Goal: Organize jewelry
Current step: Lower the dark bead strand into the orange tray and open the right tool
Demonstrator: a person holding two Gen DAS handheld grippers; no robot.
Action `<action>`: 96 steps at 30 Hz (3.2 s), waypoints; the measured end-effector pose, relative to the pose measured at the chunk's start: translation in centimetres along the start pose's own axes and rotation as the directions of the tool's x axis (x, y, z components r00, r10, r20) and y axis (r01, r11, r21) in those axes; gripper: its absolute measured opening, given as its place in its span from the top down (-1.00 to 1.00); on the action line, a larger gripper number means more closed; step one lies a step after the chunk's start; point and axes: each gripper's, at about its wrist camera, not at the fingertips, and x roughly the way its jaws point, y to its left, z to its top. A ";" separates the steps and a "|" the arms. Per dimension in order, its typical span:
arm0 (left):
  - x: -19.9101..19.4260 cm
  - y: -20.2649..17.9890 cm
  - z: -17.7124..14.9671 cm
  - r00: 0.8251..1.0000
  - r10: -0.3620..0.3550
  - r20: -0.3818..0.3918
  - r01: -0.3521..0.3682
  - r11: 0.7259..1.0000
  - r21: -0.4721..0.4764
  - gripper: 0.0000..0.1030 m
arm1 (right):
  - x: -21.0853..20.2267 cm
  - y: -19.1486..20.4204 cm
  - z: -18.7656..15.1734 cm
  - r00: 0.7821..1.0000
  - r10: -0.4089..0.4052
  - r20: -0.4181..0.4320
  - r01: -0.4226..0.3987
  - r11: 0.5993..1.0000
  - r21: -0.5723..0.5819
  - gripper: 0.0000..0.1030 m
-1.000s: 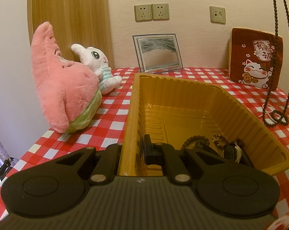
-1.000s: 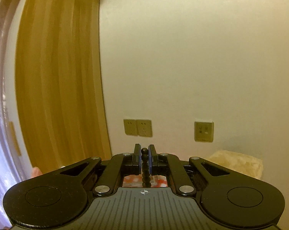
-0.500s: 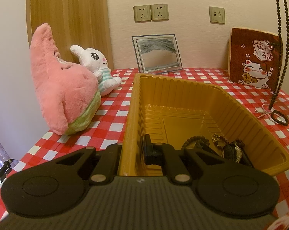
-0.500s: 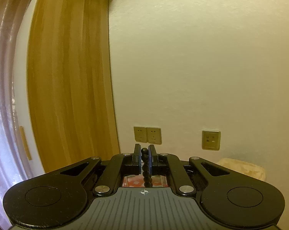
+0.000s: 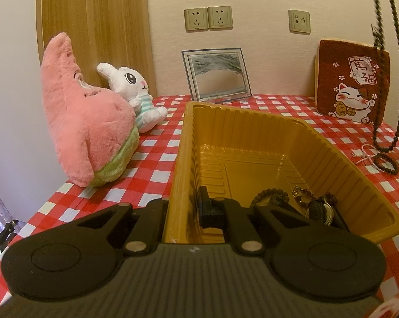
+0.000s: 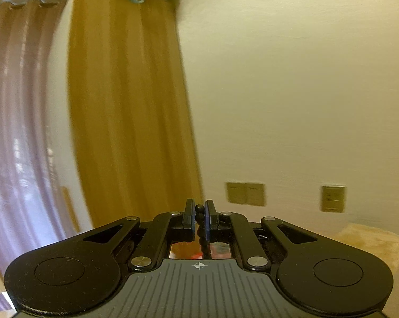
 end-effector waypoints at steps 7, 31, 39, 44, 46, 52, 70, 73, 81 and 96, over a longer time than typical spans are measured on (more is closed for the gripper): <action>0.0 0.0 0.0 1.000 -0.001 0.002 0.001 1.000 -0.005 0.88 | 3.0 2.9 -0.2 0.993 0.117 -0.010 -0.117 0.993 0.005 0.87; 0.0 0.2 0.2 1.000 -0.005 0.005 0.005 1.000 -0.020 0.88 | 13.2 3.0 -15.6 0.895 0.189 -0.405 -0.089 0.963 0.253 0.87; 0.0 0.1 0.1 1.000 -0.005 0.005 0.005 1.000 -0.023 0.88 | 15.3 1.5 -22.0 0.843 0.175 -0.509 -0.011 0.951 0.309 0.87; 0.0 0.2 0.1 1.000 -0.005 0.004 0.005 1.000 -0.022 0.88 | 14.7 1.7 -22.4 0.861 0.204 -0.465 -0.041 0.941 0.336 0.87; 0.0 0.2 0.1 1.000 -0.005 0.003 0.005 1.000 -0.023 0.88 | 14.3 1.8 -22.0 0.878 0.209 -0.430 -0.057 0.939 0.340 0.87; 0.0 0.3 0.1 1.000 -0.006 0.004 0.006 1.000 -0.022 0.88 | 15.2 1.4 -25.4 0.829 0.126 -0.545 0.046 0.956 0.291 0.87; 0.2 0.3 0.1 1.000 -0.007 -0.003 0.007 1.000 -0.021 0.87 | 16.6 3.2 -32.7 0.738 -0.005 -0.675 0.068 0.995 0.068 0.76; 0.2 0.3 0.0 1.000 -0.008 -0.003 0.007 1.000 -0.020 0.87 | 16.7 3.4 -33.2 0.732 -0.035 -0.680 0.079 0.996 0.035 0.08; 0.3 0.3 0.0 1.000 -0.009 -0.004 0.008 1.000 -0.018 0.87 | 15.8 3.0 -33.0 0.744 -0.043 -0.667 0.106 0.993 0.054 -0.06; 0.4 0.3 0.0 1.000 -0.008 -0.005 0.008 1.000 -0.016 0.87 | 14.1 2.1 -32.4 0.753 -0.056 -0.656 0.140 0.987 0.077 -0.06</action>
